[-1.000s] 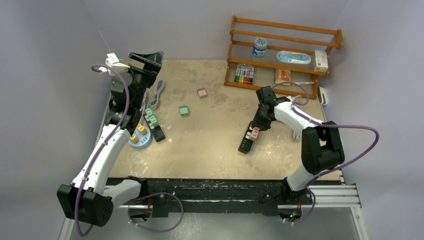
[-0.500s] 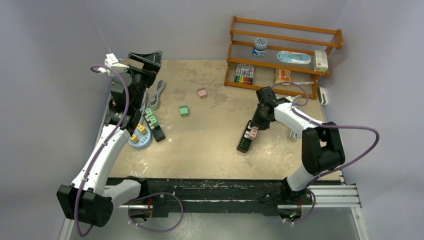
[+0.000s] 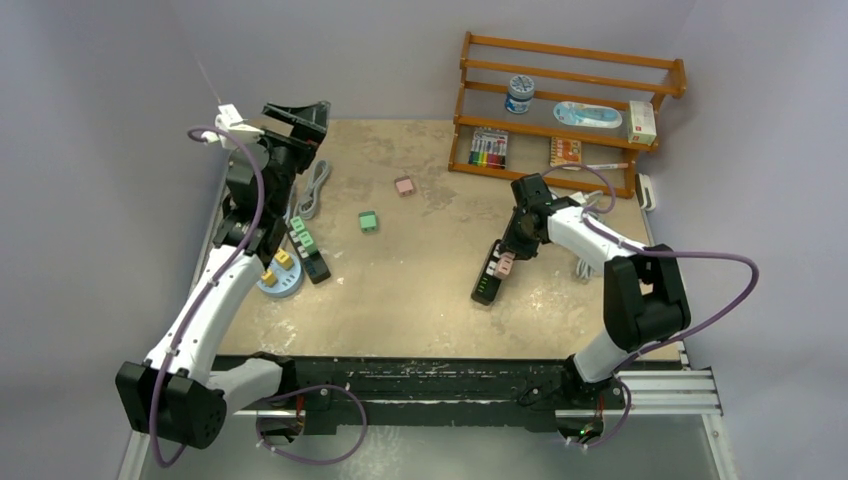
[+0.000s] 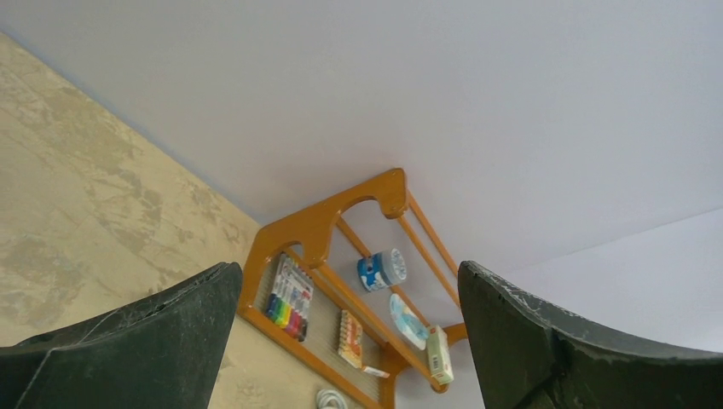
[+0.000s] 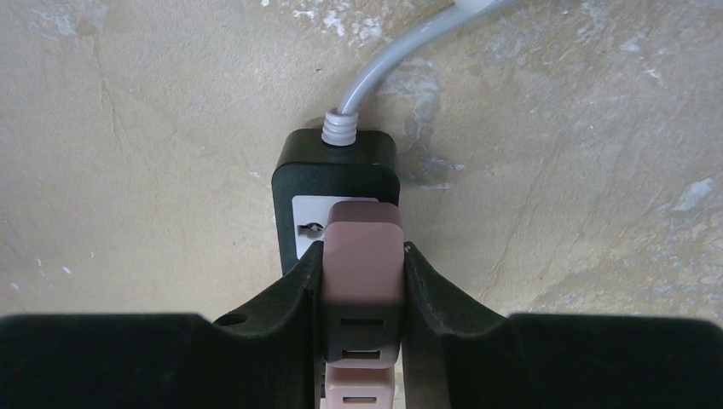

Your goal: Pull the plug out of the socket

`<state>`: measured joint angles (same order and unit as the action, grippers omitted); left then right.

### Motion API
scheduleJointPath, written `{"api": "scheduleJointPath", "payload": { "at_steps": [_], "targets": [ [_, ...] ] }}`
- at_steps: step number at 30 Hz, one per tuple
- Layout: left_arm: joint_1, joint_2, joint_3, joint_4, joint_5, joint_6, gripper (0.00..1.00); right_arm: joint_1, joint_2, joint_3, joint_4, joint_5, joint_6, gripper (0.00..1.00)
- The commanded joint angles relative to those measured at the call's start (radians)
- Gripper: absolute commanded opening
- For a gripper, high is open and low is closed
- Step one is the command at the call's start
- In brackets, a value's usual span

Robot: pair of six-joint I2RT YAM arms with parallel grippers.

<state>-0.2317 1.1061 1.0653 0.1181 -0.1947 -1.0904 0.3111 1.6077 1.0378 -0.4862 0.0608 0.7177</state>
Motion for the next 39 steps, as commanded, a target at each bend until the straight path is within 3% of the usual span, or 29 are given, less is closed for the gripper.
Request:
{"api": "scheduleJointPath", "payload": {
  "at_steps": [1, 5, 10, 18, 28, 33, 36, 38, 39],
  "targets": [
    [-0.008, 0.084, -0.029, 0.097, 0.129, 0.126, 0.97, 0.052, 0.009, 0.035, 0.043, -0.013, -0.003, 0.0],
    [-0.036, 0.222, -0.072, 0.159, 0.315, 0.222, 0.98, 0.065, 0.021, 0.131, 0.069, -0.024, -0.024, 0.0],
    [-0.168, 0.362, -0.075, 0.142, 0.371, 0.324, 0.97, 0.065, 0.015, 0.182, 0.193, -0.197, -0.067, 0.0],
    [-0.329, 0.488, -0.03, 0.171, 0.386, 0.377, 0.97, 0.063, 0.045, 0.252, 0.265, -0.302, -0.121, 0.0],
    [-0.371, 0.569, -0.037, 0.2, 0.455, 0.389, 0.98, 0.046, 0.014, 0.269, 0.309, -0.423, -0.13, 0.0],
    [-0.388, 0.609, -0.085, 0.335, 0.492, 0.327, 0.96, 0.043, -0.014, 0.252, 0.339, -0.446, -0.121, 0.0],
    [-0.396, 0.639, -0.09, 0.386, 0.533, 0.31, 0.7, 0.042, -0.028, 0.243, 0.343, -0.466, -0.119, 0.0],
    [-0.399, 0.662, -0.089, 0.414, 0.56, 0.29, 0.37, 0.039, -0.041, 0.231, 0.357, -0.487, -0.111, 0.0],
    [-0.399, 0.675, -0.09, 0.421, 0.566, 0.281, 0.16, 0.036, -0.046, 0.228, 0.364, -0.494, -0.109, 0.0]
  ]
}}
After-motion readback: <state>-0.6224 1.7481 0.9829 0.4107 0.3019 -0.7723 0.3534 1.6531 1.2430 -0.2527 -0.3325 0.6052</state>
